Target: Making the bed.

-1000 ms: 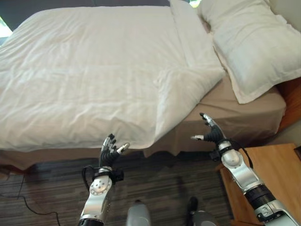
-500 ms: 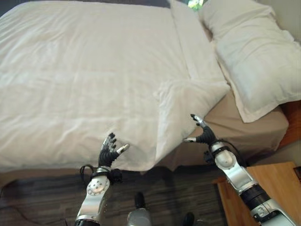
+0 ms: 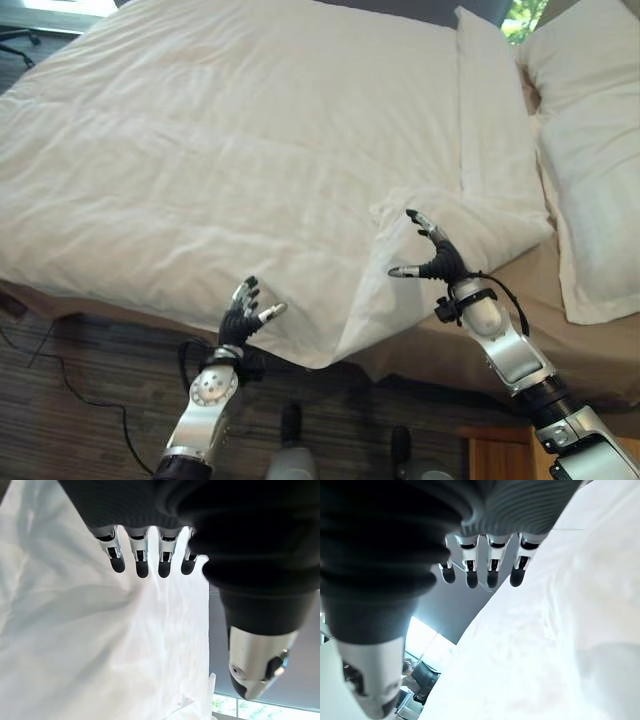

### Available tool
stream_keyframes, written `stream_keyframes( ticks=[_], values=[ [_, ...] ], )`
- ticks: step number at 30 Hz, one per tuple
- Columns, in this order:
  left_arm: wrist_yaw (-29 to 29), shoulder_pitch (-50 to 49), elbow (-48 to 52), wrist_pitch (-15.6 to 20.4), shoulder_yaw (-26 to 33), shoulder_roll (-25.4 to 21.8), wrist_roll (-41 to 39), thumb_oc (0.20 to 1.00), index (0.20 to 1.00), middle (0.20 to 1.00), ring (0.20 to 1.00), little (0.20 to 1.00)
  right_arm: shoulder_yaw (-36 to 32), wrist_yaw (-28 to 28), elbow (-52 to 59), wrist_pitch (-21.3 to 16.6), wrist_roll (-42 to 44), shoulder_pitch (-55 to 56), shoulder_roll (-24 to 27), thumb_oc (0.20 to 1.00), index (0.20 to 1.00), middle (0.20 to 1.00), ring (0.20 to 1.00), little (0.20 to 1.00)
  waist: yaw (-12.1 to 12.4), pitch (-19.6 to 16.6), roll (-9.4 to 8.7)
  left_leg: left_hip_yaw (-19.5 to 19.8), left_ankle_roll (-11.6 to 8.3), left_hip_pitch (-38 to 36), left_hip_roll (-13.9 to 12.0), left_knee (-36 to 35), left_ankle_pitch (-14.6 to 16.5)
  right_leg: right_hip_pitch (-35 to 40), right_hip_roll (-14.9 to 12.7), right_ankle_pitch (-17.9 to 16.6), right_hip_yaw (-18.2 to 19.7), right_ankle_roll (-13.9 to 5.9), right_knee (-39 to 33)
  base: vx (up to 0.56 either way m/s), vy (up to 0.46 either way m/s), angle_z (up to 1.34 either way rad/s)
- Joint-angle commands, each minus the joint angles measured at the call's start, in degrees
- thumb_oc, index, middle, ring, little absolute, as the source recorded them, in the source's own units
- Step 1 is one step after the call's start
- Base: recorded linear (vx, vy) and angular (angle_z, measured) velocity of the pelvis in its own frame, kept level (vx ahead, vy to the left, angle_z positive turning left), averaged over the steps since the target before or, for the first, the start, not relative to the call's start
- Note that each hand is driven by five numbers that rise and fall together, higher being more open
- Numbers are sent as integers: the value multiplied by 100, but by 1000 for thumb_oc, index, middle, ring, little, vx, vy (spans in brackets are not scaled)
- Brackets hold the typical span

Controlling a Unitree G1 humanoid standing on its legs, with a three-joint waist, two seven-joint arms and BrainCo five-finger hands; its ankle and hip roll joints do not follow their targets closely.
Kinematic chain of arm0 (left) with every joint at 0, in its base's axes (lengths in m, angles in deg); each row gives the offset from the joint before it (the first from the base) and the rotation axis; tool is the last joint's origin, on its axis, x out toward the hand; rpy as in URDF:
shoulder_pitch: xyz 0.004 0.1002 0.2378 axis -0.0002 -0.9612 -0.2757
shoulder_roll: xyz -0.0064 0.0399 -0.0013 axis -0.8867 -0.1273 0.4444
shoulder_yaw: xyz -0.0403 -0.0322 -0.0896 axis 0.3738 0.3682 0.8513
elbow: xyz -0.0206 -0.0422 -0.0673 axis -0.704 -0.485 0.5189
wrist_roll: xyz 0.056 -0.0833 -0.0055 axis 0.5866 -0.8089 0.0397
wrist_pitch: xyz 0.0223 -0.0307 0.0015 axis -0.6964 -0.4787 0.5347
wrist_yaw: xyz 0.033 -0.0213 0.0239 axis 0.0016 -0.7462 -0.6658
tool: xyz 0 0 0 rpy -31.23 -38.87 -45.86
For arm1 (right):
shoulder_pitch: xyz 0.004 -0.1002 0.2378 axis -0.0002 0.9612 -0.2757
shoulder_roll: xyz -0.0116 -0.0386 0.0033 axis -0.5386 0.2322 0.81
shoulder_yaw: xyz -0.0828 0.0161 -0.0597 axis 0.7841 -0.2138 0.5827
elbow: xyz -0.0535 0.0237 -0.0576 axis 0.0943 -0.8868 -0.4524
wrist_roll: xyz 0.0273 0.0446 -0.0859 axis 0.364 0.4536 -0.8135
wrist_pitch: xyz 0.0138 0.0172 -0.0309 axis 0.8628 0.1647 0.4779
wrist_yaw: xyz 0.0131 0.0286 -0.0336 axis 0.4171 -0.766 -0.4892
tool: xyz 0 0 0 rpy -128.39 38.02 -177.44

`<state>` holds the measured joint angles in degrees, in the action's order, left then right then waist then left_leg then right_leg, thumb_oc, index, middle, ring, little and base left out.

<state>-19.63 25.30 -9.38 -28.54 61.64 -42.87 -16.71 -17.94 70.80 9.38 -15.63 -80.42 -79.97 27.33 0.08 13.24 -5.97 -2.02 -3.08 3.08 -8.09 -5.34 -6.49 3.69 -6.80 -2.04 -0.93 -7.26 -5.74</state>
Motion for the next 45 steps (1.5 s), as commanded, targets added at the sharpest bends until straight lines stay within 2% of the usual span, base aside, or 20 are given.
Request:
stream_keyframes(
  ticks=[1, 16, 21, 24, 30, 31, 37, 39, 42, 45],
  values=[
    [-25, 340, 317, 347, 87, -332, -70, 1000, 1000, 1000, 1000, 1000, -146, -263, 230, -282, 82, -463, -192, 1000, 1000, 1000, 1000, 1000, -11, -246, -382, -184, 82, -510, 463, 34, 950, -372, -256, -43, 212, -165, 74, 91, -21, -6],
    [-134, -97, 257, 275, 335, -276, 91, 1000, 1000, 1000, 1000, 1000, -225, -425, 153, -187, -461, -302, -75, 1000, 1000, 1000, 1000, 1000, 85, -340, -362, -177, 6, -613, 317, 34, 1031, -239, -144, 110, 42, -84, 74, 73, -13, 2],
    [-160, 3, 328, 343, 241, -350, 23, 1000, 1000, 1000, 1000, 1000, 154, -683, -522, -25, -938, -1110, -80, 1000, 1000, 1000, 1000, 1000, 241, -293, -357, -133, -14, -592, 300, 34, 1018, -245, -141, 140, 1, -62, 74, 32, -17, -1],
    [-153, 117, 303, 410, 154, -437, -131, 1000, 1000, 1000, 1000, 1000, 392, -853, -1316, 174, -1100, -1899, -21, 1000, 1000, 1000, 1000, 1000, 379, -243, -366, -98, -41, -512, 292, 34, 983, -292, -149, 146, -48, -60, 74, 30, -46, 3],
    [-129, 139, 310, 556, 150, -723, -340, 1000, 1000, 1000, 1000, 1000, 596, -1139, -2787, 424, -1118, -3290, 415, 1000, 1000, 1000, 1000, 1000, 607, -97, -341, -42, -81, -226, 282, 34, 879, -523, -126, 114, -91, -79, 74, -14, -39, 8],
    [-126, 143, 326, 603, 161, -824, -386, 1000, 1000, 1000, 1000, 1000, 717, -1210, -3164, 496, -1184, -3662, 623, 1000, 1000, 1000, 1000, 1000, 682, -28, -315, -5, -94, -111, 294, 34, 831, -619, -107, 117, -95, -76, 74, -19, -23, 4],
    [-120, 204, 377, 701, 204, -967, -477, 1000, 1000, 1000, 1000, 1000, 777, -1322, -3659, 526, -1062, -4051, 935, 1000, 1000, 1000, 1000, 1000, 739, 127, -208, 111, -130, 215, 320, 34, 699, -892, -90, 72, -108, -65, 74, -33, -20, 9],
    [-134, 253, 411, 784, 246, -1042, -565, 1000, 1000, 1000, 1000, 1000, 895, -1381, -4059, 587, -1062, -4327, 1270, 1000, 1000, 1000, 1000, 1000, 797, 258, -89, 163, -163, 448, 339, 34, 600, -1084, -108, 28, -136, -68, 74, -53, -17, 9],
    [-160, 280, 418, 819, 262, -1047, -646, 1000, 1000, 1000, 1000, 1000, 922, -1427, -4361, 599, -957, -4449, 1400, 1000, 1000, 1000, 1000, 1000, 810, 339, 20, 182, -181, 630, 364, 34, 538, -1247, -129, -14, -145, -79, 74, -36, 4, 9],
    [-160, 354, 418, 869, 224, -1079, -730, 1000, 1000, 1000, 1000, 1000, 983, -1443, -5030, 596, -686, -4751, 1699, 1000, 1000, 1000, 1000, 1000, 861, 470, 229, 192, -216, 914, 411, 34, 424, -1505, -170, -81, -136, -109, 74, -85, 37, 7]
  ],
)
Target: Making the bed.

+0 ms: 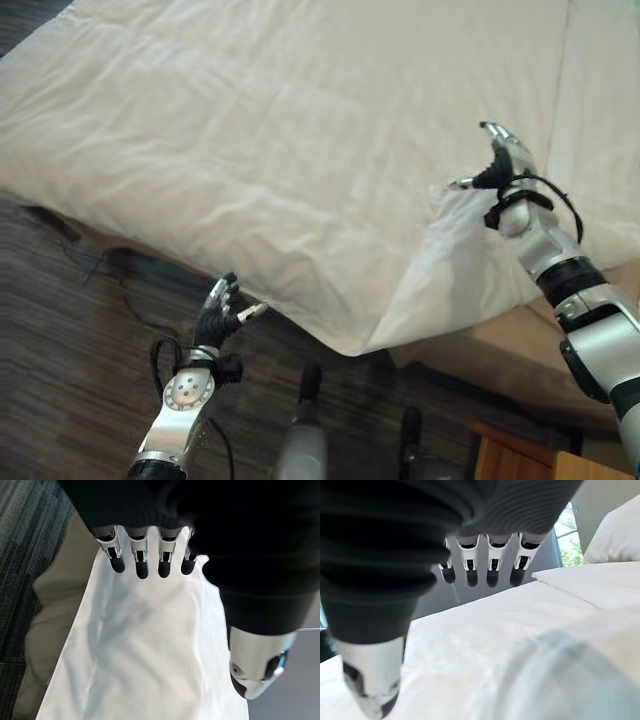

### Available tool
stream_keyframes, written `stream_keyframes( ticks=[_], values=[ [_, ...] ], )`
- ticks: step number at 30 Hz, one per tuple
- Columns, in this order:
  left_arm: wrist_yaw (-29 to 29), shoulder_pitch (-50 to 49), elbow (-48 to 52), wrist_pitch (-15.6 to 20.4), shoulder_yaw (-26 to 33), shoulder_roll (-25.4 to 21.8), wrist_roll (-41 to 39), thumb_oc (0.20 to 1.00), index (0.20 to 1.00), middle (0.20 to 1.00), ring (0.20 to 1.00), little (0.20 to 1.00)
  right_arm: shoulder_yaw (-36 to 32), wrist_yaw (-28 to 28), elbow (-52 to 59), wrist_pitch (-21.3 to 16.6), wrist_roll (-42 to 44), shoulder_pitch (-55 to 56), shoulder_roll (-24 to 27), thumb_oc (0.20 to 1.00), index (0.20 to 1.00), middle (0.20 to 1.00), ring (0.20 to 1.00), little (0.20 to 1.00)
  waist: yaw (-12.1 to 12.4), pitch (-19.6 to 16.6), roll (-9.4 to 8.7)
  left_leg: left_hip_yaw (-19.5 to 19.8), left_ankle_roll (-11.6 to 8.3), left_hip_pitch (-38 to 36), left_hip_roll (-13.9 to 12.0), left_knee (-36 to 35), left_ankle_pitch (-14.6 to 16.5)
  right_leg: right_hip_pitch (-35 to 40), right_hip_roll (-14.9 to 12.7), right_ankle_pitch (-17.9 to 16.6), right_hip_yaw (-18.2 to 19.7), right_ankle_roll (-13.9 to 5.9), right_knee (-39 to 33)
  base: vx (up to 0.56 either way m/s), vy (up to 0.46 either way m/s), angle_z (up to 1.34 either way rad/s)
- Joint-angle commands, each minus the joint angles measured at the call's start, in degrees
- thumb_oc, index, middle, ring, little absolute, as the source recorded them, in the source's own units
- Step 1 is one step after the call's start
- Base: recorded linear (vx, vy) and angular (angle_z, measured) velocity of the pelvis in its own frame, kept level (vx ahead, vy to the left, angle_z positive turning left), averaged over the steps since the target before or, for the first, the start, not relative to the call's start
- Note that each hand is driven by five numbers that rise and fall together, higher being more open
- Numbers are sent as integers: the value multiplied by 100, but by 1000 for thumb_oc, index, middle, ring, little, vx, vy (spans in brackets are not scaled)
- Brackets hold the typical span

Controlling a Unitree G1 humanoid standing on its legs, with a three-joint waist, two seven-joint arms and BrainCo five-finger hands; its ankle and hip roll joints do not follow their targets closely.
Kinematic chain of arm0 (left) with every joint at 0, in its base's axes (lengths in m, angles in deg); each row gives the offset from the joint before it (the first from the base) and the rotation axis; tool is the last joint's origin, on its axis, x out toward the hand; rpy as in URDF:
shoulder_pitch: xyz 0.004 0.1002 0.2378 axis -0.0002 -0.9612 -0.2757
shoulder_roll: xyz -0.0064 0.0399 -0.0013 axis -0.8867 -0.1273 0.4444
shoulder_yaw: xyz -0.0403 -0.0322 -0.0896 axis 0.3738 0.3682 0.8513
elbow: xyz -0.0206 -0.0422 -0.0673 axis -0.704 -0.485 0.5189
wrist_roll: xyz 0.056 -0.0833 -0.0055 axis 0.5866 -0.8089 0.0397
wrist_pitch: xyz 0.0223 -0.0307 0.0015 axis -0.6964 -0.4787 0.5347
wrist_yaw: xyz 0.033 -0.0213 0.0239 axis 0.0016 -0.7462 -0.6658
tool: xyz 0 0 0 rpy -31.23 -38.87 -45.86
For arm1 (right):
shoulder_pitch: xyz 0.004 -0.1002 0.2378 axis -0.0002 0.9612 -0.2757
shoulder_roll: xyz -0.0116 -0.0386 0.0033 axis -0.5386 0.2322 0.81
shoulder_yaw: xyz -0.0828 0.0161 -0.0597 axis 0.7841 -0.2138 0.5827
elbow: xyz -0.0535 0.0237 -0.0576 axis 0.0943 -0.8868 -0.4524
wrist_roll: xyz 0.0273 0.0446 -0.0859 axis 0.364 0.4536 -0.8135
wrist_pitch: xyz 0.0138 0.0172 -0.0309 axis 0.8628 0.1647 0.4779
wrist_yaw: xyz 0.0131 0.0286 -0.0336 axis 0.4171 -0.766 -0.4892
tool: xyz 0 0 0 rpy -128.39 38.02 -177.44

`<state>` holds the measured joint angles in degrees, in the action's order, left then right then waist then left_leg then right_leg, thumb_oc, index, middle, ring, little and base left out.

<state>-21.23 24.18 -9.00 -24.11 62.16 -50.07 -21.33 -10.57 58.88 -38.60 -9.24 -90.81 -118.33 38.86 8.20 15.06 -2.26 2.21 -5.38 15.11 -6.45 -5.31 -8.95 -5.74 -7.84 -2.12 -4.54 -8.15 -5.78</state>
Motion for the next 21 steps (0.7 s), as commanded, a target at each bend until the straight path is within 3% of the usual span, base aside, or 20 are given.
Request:
stream_keyframes(
  ticks=[1, 3, 4, 5, 8, 13, 16, 21],
  values=[
    [-5, 470, 363, 429, 154, -336, -294, 1000, 1000, 1000, 1000, 1000, 219, -258, -354, -49, 467, -918, 616, 1000, 1000, 1000, 1000, 1000, 39, 329, -84, -245, 1, -226, 256, 31, 648, -632, -82, -88, 233, -29, 78, -95, 54, 6],
    [-17, 547, 349, 444, 118, -283, -321, 1000, 1000, 1000, 1000, 1000, 187, -293, -623, -70, 705, -950, 797, 1000, 1000, 1000, 1000, 1000, 33, 405, 57, -279, -28, -39, 278, 31, 583, -816, -120, -133, 241, -56, 78, -100, 60, 3],
    [-35, 578, 353, 444, 115, -268, -318, 1000, 1000, 1000, 1000, 1000, 175, -286, -760, -60, 777, -907, 843, 576, 576, 576, 576, 576, 21, 439, 105, -291, -37, 18, 291, 31, 564, -872, -123, -142, 251, -68, 78, -68, 42, 0],
    [-26, 602, 371, 439, 121, -258, -322, 1000, 1000, 1000, 1000, 1000, 195, -264, -881, -45, 823, -915, 924, 216, 216, 216, 216, 216, 18, 435, 147, -302, -42, 61, 286, 31, 549, -925, -121, -148, 255, -77, 78, -41, 27, -1],
    [64, 492, 536, 415, 142, -207, -339, 1000, 1000, 1000, 1000, 1000, -130, -207, -1289, 2, 1339, -688, 1125, 200, 200, 200, 200, 200, -93, 396, 172, -365, -42, 85, 276, 31, 554, -984, -102, -141, 316, -86, 78, 0, 0, 0],
    [129, 351, 687, 365, 157, -129, -277, 1000, 1000, 1000, 1000, 1000, -463, -187, -1121, -36, 1628, -258, 1283, 200, 200, 200, 200, 200, -272, 284, 18, -464, -18, -77, 244, 31, 639, -903, -71, -103, 395, -95, 78, 8, -5, -3],
    [336, 45, 898, 184, 259, -68, -206, 1000, 1000, 1000, 1000, 1000, -1016, -112, -255, -69, 1756, 561, 1482, 200, 200, 200, 200, 200, -630, -4, -248, -611, 46, -471, 157, 31, 838, -627, -46, -38, 457, -93, 78, 69, -8, -5],
    [473, -270, 1051, -33, 434, 73, -116, 1000, 1000, 1000, 1000, 1000, -1866, -102, 1011, -76, 1560, 1845, 1579, 200, 200, 200, 200, 200, -895, -225, -414, -747, 78, -823, 82, 31, 989, -356, -21, 16, 497, -104, 78, 63, 7, -15]
  ],
)
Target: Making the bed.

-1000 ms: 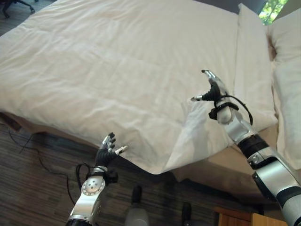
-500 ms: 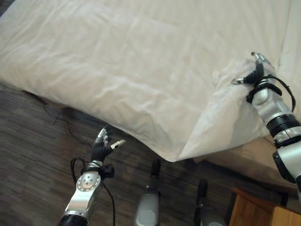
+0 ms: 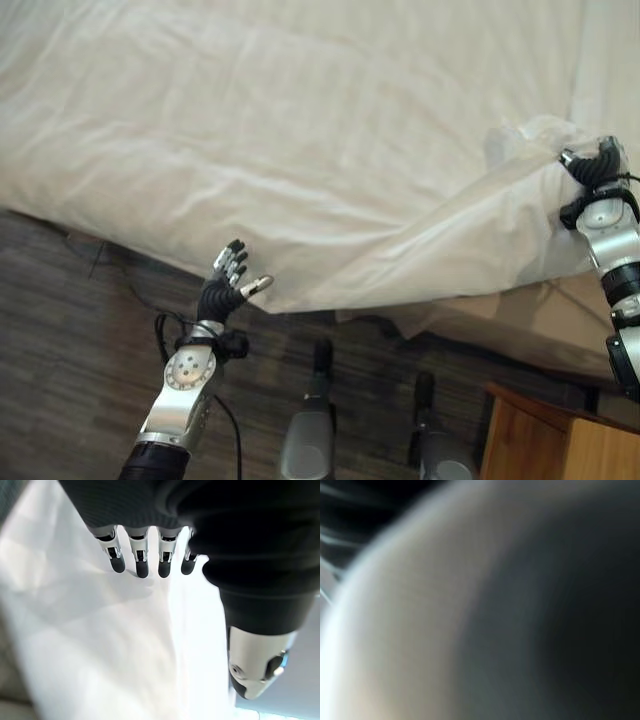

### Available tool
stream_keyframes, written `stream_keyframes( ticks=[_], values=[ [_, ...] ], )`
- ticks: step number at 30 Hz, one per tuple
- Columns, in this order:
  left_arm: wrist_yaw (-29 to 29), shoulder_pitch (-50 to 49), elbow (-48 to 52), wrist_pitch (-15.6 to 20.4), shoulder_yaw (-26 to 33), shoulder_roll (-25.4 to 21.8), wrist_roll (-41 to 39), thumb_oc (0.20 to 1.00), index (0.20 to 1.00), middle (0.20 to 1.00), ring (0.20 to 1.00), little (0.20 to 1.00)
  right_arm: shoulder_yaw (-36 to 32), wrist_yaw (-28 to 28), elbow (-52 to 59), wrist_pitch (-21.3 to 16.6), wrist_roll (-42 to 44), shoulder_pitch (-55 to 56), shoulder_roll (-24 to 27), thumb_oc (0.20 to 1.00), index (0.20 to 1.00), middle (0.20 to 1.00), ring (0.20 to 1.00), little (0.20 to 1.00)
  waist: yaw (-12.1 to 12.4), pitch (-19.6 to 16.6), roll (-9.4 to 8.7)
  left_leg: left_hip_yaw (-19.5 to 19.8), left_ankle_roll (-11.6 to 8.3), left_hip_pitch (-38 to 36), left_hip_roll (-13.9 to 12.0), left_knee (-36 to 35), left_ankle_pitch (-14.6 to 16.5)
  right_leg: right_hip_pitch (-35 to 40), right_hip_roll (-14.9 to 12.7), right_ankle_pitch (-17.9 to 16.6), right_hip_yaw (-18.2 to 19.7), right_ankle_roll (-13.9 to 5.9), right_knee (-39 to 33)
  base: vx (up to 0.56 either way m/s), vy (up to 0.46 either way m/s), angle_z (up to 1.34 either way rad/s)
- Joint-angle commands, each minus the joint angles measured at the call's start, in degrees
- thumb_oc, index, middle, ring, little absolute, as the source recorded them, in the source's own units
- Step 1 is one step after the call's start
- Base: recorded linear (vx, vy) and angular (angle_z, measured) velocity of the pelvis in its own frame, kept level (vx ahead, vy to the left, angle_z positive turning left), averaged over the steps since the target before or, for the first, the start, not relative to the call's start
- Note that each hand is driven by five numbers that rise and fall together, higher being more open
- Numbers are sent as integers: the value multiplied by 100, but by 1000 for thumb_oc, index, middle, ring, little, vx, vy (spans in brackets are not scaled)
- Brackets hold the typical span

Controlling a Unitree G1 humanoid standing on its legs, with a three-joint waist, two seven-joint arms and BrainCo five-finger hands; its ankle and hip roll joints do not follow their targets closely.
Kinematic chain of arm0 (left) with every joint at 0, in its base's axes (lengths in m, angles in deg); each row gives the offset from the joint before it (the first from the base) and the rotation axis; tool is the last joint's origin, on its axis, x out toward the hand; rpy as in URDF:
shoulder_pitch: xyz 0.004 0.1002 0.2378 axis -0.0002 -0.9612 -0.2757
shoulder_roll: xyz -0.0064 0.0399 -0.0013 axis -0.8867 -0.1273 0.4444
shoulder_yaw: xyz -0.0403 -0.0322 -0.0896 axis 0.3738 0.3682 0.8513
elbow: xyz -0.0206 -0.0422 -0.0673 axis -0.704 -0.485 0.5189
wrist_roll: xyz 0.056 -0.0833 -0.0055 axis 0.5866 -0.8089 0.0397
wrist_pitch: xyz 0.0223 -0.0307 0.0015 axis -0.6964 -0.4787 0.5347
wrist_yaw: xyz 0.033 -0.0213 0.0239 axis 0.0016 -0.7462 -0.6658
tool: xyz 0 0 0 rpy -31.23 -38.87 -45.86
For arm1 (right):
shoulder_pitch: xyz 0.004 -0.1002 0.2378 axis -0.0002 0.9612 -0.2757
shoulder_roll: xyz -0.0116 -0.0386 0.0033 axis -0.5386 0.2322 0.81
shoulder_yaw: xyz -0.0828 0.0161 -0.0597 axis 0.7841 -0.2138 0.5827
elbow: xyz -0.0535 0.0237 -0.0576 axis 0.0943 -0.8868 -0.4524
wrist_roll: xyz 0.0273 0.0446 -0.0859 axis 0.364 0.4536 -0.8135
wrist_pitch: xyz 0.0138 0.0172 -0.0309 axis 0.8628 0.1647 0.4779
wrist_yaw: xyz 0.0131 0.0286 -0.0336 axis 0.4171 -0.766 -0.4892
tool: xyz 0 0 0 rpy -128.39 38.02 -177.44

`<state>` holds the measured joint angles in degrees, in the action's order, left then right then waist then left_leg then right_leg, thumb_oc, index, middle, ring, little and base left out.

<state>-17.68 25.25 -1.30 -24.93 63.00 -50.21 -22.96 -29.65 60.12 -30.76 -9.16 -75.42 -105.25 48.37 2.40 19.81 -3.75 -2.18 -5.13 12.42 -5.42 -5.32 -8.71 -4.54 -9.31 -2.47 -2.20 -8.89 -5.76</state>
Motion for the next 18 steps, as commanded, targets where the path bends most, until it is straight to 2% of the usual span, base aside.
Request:
stream_keyframes(
  ticks=[1, 4, 6, 8, 14, 18],
  values=[
    [146, -462, 289, -2, 414, 167, 61, 1000, 1000, 1000, 1000, 1000, -200, -212, 543, -80, -68, 941, 607, 200, 200, 200, 200, 200, -377, -749, -301, -344, 59, -634, -36, 32, 998, -427, 140, 55, 279, -33, 76, 50, 4, -39],
    [210, -707, 330, -145, 602, 361, 128, 1000, 1000, 1000, 1000, 1000, -908, -116, 1440, -68, -299, 2087, 438, 200, 200, 200, 200, 200, -536, -911, -388, -486, 80, -865, -89, 32, 1078, -291, 172, 57, 337, -39, 76, 68, -11, -31],
    [-158, -33, -171, -361, 357, 428, 508, 1000, 1000, 1000, 1000, 1000, -983, -71, 2153, 82, -652, 2625, -87, 200, 200, 200, 200, 200, -740, -1039, -427, -662, 78, -1033, -131, 32, 1144, -227, 201, 35, 433, -31, 76, 88, 2, -34],
    [-163, 137, -347, -418, 441, 501, 364, 1000, 1000, 1000, 1000, 1000, -1112, -74, 2088, 225, -868, 2924, -243, 200, 200, 200, 200, 200, -789, -1148, -436, -713, 79, -1157, -143, 32, 1188, -148, 199, 33, 442, -17, 76, 86, -16, -48],
    [-308, 301, -489, -445, 462, 806, 442, 1000, 1000, 1000, 1000, 1000, -1353, 97, 2766, 161, -956, 3952, -846, 200, 200, 200, 200, 200, -1077, -1224, -413, -891, 77, -1423, -188, 32, 1261, 17, 191, 54, 499, 25, 76, 33, -9, -18],
    [-295, 268, -525, -464, 402, 983, 455, 1000, 1000, 1000, 1000, 1000, -1356, 219, 2733, 141, -1031, 4521, -1199, 200, 200, 200, 200, 200, -1173, -1211, -357, -969, 69, -1483, -201, 32, 1272, 43, 177, 69, 504, 19, 76, 6, 1, -11]
  ],
)
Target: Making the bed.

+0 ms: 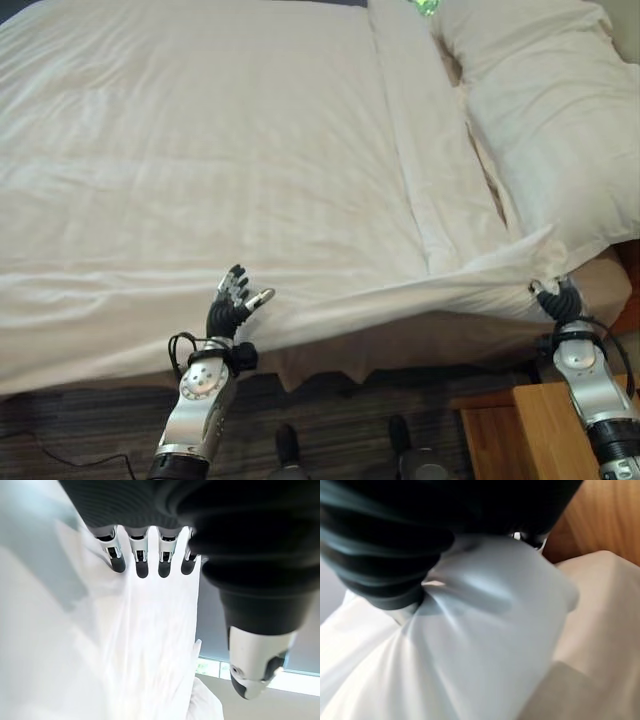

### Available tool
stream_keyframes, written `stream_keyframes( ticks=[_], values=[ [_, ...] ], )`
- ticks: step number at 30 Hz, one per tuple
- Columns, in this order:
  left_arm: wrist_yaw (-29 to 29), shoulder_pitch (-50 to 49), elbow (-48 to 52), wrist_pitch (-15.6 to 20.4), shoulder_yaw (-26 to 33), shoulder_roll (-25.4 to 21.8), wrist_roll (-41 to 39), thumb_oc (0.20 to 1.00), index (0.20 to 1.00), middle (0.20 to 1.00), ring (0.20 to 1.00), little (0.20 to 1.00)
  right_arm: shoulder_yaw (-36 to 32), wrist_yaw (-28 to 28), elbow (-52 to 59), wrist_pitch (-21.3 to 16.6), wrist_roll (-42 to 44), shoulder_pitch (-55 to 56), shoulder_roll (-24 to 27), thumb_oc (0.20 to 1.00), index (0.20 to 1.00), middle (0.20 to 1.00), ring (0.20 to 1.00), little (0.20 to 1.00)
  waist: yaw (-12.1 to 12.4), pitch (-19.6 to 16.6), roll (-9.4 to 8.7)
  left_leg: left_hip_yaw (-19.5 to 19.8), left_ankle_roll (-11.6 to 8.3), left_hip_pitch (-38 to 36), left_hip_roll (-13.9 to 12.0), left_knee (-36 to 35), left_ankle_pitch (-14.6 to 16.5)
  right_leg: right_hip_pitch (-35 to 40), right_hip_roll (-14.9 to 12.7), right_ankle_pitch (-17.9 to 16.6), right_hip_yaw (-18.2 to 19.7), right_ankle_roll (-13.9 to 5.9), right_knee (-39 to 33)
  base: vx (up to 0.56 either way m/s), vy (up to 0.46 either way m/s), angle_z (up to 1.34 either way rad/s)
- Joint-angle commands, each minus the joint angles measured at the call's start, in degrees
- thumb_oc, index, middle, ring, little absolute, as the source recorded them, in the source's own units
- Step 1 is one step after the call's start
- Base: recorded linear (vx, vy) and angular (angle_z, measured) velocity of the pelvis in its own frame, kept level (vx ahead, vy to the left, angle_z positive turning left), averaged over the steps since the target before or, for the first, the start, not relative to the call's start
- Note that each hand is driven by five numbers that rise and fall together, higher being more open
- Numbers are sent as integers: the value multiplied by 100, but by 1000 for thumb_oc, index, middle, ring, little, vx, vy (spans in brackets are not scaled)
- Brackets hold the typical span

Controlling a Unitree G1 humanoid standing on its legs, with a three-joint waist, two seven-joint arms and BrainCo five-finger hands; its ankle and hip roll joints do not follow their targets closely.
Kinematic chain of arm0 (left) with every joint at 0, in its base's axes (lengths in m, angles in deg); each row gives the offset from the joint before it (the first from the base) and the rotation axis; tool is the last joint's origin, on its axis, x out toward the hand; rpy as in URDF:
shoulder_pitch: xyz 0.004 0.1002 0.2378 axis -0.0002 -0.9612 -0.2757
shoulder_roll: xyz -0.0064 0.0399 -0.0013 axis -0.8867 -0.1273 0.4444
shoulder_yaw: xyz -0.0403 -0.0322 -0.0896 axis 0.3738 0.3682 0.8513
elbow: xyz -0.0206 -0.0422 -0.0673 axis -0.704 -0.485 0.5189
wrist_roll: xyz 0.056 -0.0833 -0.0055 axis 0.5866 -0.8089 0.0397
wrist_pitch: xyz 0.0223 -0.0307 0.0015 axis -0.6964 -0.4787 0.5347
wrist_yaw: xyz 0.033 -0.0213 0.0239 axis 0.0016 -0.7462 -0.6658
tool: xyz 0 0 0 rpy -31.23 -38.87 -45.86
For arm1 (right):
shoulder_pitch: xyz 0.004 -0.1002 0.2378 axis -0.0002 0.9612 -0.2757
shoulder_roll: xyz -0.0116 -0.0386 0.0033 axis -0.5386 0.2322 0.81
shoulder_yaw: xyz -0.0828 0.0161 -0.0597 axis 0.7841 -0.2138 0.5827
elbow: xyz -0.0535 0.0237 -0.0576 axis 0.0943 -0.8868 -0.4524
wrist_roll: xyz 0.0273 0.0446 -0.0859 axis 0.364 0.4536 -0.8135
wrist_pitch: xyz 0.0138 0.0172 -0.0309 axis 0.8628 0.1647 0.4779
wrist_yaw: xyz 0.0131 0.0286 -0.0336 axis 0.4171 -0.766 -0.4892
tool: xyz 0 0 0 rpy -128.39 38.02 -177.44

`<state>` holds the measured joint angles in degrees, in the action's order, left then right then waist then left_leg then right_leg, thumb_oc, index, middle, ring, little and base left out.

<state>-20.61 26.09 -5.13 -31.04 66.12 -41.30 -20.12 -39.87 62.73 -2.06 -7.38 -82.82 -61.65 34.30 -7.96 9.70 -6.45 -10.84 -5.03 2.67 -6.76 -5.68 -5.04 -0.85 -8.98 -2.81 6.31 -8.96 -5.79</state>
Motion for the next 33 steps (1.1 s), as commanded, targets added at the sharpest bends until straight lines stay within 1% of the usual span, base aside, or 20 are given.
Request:
stream_keyframes(
  ticks=[1, 2, 4, 5, 6, 7, 10, 11, 13, 14, 15, 16, 18, 19, 23, 26, 28, 30, 31, 33],
  values=[
    [24, 160, -145, 136, 65, 113, 175, 1000, 1000, 1000, 1000, 1000, -326, -15, -166, -41, -311, 279, 149, 200, 200, 200, 200, 200, -148, -203, -82, -113, 57, -519, -69, 68, 906, -313, 141, 109, -350, 26, 79, 0, -16, -5],
    [53, 149, -151, 127, 25, 148, 190, 1000, 1000, 1000, 1000, 1000, -311, 36, -207, -50, -314, 390, 86, 200, 200, 200, 200, 200, -174, -197, -81, -128, 52, -524, -74, 68, 909, -307, 136, 110, -362, 24, 79, -4, -20, -8],
    [108, 119, -218, 131, -65, 210, 184, 1000, 1000, 1000, 1000, 1000, -144, 92, -693, -36, -508, 589, 34, 200, 200, 200, 200, 200, -189, -172, -75, -142, 40, -535, -80, 68, 903, -290, 119, 112, -389, 18, 79, -10, -12, -7],
    [108, 118, -222, 135, -63, 210, 183, 1000, 1000, 1000, 1000, 1000, -133, 84, -719, -51, -508, 575, 34, 658, 658, 658, 658, 658, -192, -171, -75, -142, 40, -538, -80, 68, 905, -287, 119, 114, -389, 17, 79, 0, 0, 0],
    [149, 128, -294, 123, -157, 236, 177, 1000, 1000, 1000, 1000, 1000, 57, 124, -1276, 35, -760, 632, 29, 1000, 1000, 1000, 1000, 1000, -177, -145, -79, -145, 34, -538, -77, 68, 899, -272, 112, 119, -409, 16, 79, 0, 0, 0],
    [149, 130, -298, 127, -154, 235, 176, 1000, 1000, 1000, 1000, 1000, 69, 113, -1309, 19, -758, 611, 29, 1000, 1000, 1000, 1000, 1000, -180, -143, -81, -145, 34, -540, -77, 68, 900, -269, 112, 121, -409, 16, 79, 0, 0, 0],
    [215, 133, -349, 140, -300, 228, 154, 1000, 1000, 1000, 1000, 1000, 388, 62, -2502, 203, -1194, 547, -24, 1000, 1000, 1000, 1000, 1000, -120, -100, -90, -116, 26, -544, -76, 68, 889, -219, 95, 141, -467, 17, 79, 0, 0, 0],
    [247, 118, -312, 125, -365, 212, 144, 1000, 1000, 1000, 1000, 1000, 388, 56, -2799, 279, -1198, 525, -37, 1000, 1000, 1000, 1000, 1000, -103, -89, -95, -94, 29, -542, -67, 68, 882, -203, 95, 147, -485, 22, 79, -5, -14, 4],
    [277, 147, -333, 143, -465, 176, 80, 1000, 1000, 1000, 1000, 1000, 470, -36, -3914, 345, -1073, 388, -192, 1000, 1000, 1000, 1000, 1000, -55, -69, -93, -45, 30, -541, -54, 68, 878, -160, 82, 157, -526, 33, 79, 0, -11, 9],
    [277, 148, -334, 143, -463, 175, 79, 1000, 1000, 1000, 1000, 1000, 473, -38, -3920, 341, -1071, 382, -193, 1000, 1000, 1000, 1000, 1000, -57, -66, -94, -44, 30, -542, -54, 68, 878, -158, 81, 157, -528, 33, 79, 0, -14, 15],
    [301, 179, -334, 137, -563, 143, 50, 1000, 1000, 1000, 1000, 1000, 470, -17, -4474, 454, -970, 283, -208, 1000, 1000, 1000, 1000, 1000, -29, -68, -97, -16, 27, -545, -48, 68, 874, -128, 72, 158, -555, 40, 79, 0, -12, 20],
    [311, 214, -331, 136, -618, 119, 36, 1000, 1000, 1000, 1000, 1000, 484, 8, -4844, 452, -895, 203, -225, 1000, 1000, 1000, 1000, 1000, -12, -55, -98, 6, 30, -551, -45, 68, 876, -104, 65, 164, -572, 43, 79, 0, -17, 18],
    [384, 228, -294, 127, -694, 42, -53, 1000, 1000, 1000, 1000, 1000, 449, 93, -5590, 512, -747, 60, -132, 1000, 1000, 1000, 1000, 1000, 57, -37, -94, 71, 33, -569, -29, 68, 886, -45, 57, 192, -629, 52, 79, 10, -8, 8],
    [458, 191, -244, 131, -706, -28, -152, 1000, 1000, 1000, 1000, 1000, 306, 177, -6027, 537, -544, 32, -26, 1000, 1000, 1000, 1000, 1000, 121, -39, -106, 114, 35, -581, -20, 68, 890, 4, 48, 210, -684, 52, 79, 13, -5, 10],
    [560, 88, -202, 133, -674, -72, -245, 1000, 1000, 1000, 1000, 1000, 199, 254, -6472, 628, -558, 56, 143, 1000, 1000, 1000, 1000, 1000, 202, -42, -154, 160, 32, -610, -24, 68, 890, 61, 48, 226, -756, 51, 79, 6, -1, 11],
    [616, -66, -146, 114, -604, -88, -345, 1000, 1000, 1000, 1000, 1000, 111, 226, -6600, 683, -667, -3, 374, 1000, 1000, 1000, 1000, 1000, 299, -57, -244, 183, 28, -616, -42, 68, 886, 100, 60, 228, -821, 50, 79, -3, -6, -2],
    [655, -169, -77, 123, -519, -108, -410, 1000, 1000, 1000, 1000, 1000, -28, 157, -6453, 617, -518, -67, 561, 1000, 1000, 1000, 1000, 1000, 322, -75, -279, 175, 29, -622, -52, 68, 889, 108, 71, 226, -823, 44, 79, 0, 0, 0],
    [657, -189, -65, 126, -495, -107, -431, 1000, 1000, 1000, 1000, 1000, -100, 117, -6336, 570, -356, -124, 599, 1000, 1000, 1000, 1000, 1000, 325, -85, -294, 164, 27, -624, -63, 68, 886, 104, 74, 216, -824, 41, 79, 0, 0, 0],
    [610, -158, -42, 129, -420, -95, -449, 1000, 1000, 1000, 1000, 1000, -262, 44, -5787, 338, 217, -251, 695, 200, 200, 200, 200, 200, 293, -125, -348, 139, 28, -632, -80, 68, 881, 94, 96, 200, -790, 41, 79, 0, 0, 0],
    [556, -104, -97, 123, -355, -44, -380, 1000, 1000, 1000, 1000, 1000, -424, -27, -4878, 113, 791, -218, 684, 200, 200, 200, 200, 200, 223, -173, -402, 92, 25, -642, -105, 68, 885, 75, 109, 187, -754, 37, 79, -8, 9, -5]
  ],
)
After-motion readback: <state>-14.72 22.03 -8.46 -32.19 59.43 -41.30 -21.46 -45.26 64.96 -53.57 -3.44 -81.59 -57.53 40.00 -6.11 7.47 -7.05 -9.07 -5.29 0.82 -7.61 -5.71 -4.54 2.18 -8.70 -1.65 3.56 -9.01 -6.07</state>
